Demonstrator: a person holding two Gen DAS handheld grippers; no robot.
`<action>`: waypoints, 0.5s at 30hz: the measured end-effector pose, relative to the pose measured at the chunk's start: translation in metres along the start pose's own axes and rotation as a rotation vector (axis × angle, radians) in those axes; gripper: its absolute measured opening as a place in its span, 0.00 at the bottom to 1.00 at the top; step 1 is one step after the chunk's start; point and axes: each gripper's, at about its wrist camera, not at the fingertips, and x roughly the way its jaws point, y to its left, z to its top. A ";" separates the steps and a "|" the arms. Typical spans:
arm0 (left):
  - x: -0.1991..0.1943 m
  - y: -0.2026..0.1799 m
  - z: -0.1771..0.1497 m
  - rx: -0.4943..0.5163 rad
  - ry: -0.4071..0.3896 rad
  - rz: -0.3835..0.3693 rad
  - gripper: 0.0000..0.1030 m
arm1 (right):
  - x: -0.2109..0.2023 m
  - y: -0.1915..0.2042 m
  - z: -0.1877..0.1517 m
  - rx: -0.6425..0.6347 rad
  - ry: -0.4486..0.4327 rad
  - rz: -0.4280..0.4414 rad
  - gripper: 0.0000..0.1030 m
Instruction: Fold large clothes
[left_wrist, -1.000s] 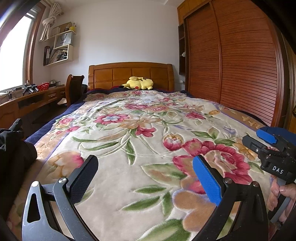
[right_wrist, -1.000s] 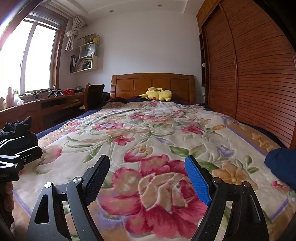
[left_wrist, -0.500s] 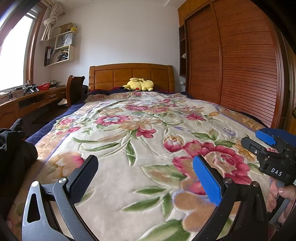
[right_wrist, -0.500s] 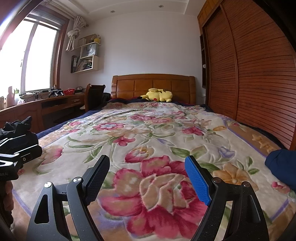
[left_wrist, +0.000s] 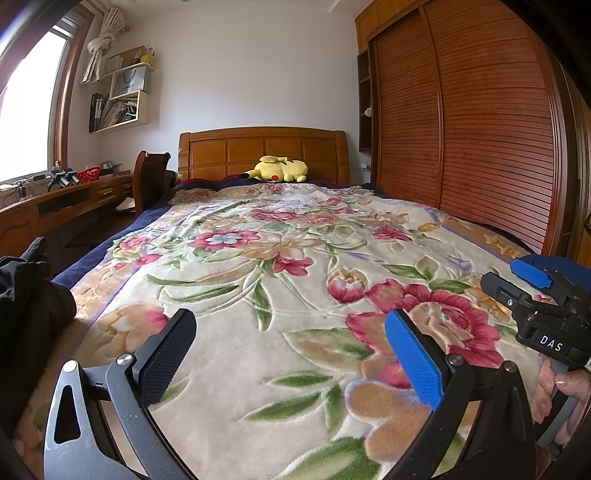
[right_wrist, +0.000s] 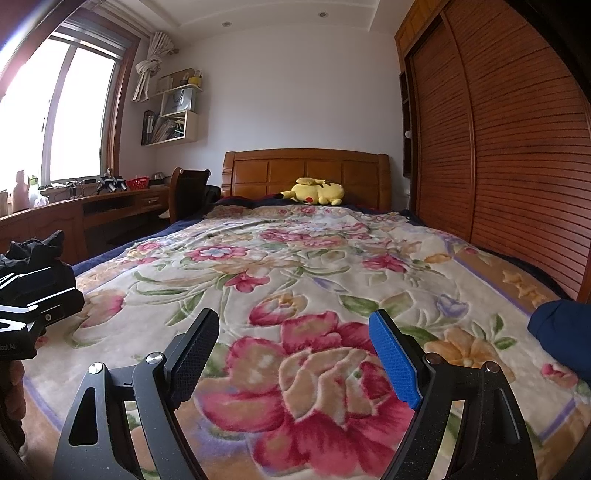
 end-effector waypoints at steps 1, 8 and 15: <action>0.000 0.000 0.000 0.000 0.001 0.000 0.99 | 0.000 0.000 0.000 0.000 0.000 0.000 0.82; 0.000 0.000 0.000 0.000 0.000 0.000 0.99 | 0.001 0.000 0.001 -0.001 0.003 0.001 0.82; 0.000 0.000 0.000 0.000 0.000 0.000 0.99 | 0.001 -0.001 0.000 -0.002 0.002 0.000 0.82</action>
